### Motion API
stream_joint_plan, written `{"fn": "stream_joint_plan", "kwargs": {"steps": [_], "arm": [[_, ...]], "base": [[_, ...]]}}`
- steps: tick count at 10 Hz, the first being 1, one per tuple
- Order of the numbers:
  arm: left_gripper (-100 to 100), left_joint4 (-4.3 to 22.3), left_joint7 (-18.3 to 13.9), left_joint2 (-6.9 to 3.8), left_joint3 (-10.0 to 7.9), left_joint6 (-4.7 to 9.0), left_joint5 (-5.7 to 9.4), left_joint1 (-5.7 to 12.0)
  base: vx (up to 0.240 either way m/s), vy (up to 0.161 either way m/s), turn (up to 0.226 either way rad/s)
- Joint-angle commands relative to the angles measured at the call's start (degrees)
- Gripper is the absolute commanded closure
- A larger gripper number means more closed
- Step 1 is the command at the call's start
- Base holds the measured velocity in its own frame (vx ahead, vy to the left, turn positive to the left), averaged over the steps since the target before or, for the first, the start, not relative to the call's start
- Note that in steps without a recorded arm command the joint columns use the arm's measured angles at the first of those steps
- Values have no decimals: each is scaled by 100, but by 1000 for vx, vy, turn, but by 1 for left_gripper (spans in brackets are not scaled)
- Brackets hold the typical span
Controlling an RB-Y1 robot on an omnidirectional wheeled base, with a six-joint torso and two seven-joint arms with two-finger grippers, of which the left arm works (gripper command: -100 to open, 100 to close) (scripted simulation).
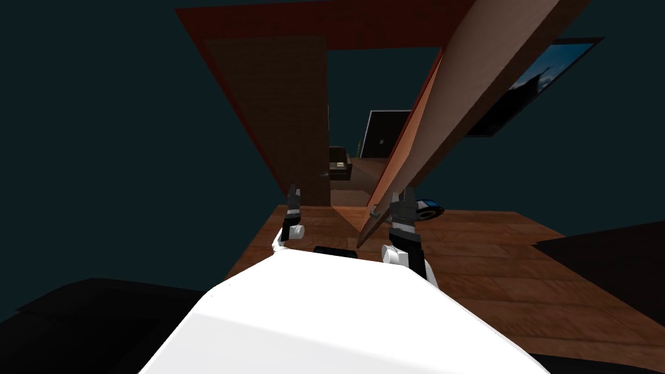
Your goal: Pull the door open
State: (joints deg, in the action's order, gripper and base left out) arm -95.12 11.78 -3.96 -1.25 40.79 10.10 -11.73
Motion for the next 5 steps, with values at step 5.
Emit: {"fn": "stream_joint_plan", "kwargs": {"steps": [5], "arm": [[-100, 864, 73, -21, -7, 106, 170, 347]], "base": [[75, 39, -20]]}}
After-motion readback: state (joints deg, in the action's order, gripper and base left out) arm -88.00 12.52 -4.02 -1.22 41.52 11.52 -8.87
